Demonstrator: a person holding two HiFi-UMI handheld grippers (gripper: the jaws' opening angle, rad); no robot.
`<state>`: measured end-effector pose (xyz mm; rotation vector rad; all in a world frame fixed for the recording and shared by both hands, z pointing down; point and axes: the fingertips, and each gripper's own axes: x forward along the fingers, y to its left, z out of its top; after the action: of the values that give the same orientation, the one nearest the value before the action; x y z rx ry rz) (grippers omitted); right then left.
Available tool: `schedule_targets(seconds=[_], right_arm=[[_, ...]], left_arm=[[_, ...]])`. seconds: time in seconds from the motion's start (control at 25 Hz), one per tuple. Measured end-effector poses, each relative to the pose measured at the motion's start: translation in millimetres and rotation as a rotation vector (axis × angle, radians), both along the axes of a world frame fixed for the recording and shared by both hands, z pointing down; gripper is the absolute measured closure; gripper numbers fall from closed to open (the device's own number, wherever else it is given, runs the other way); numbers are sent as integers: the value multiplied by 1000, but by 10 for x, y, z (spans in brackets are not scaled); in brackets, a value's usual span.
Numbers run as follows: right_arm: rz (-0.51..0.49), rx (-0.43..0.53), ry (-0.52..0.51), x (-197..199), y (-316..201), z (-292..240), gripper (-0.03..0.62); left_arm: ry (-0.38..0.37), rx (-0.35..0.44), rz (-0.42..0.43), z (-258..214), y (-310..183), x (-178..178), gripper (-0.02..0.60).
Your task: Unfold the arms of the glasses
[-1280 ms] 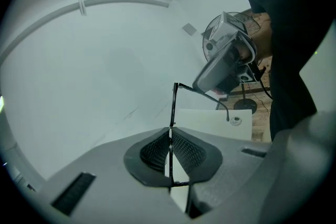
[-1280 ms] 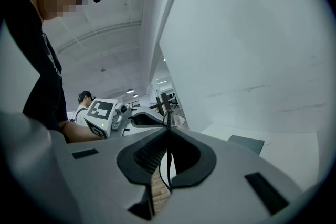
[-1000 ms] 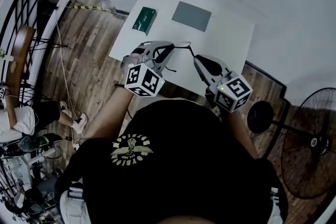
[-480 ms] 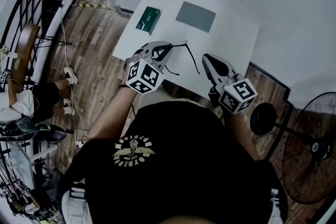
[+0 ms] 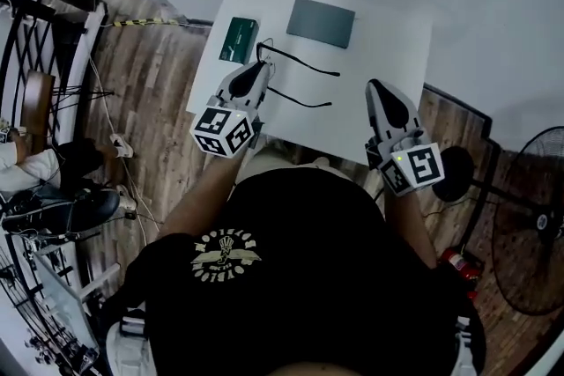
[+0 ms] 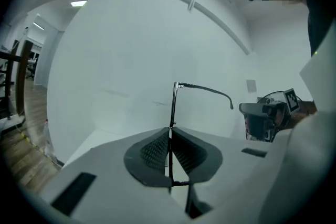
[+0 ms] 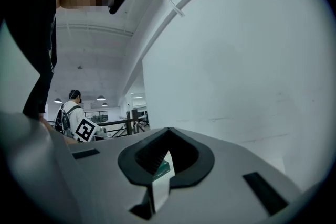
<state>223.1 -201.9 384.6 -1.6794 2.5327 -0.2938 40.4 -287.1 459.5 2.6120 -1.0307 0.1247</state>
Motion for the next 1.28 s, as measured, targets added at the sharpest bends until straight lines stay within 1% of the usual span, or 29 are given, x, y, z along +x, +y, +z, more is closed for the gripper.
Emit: schedule_targets(seconds=[0.16,0.32,0.44,0.56,0.72,0.84,0.96,1.28], right_arm=[[83,13,10,78,-184,-31,595],[114,53,42,41,-348,-136,595],[134,89,74,41,-369,-244,595],[160,119,110,67,-419,-341,595],[203,129,165,84,-512,-385,595],[231,125,192,79,-563,-403,595],[257,122,207,48,-576,-427,595],[298,100,243,-171,-618,-457,595]], left_arm=[[30,44,24,-156,-235,-1,563],[63,111,41,-437,-449,-70,563],[76,175,46,-674,-501,-155,563],[87,223,38,-866,-601,-286,563],[87,264,14,-1032,-775,-554,563],[95,276,1,-1095,-890,-727,563],[100,272,4,-1078,-973,-821,563],[117,242,76,-912,-1191,-859,563]])
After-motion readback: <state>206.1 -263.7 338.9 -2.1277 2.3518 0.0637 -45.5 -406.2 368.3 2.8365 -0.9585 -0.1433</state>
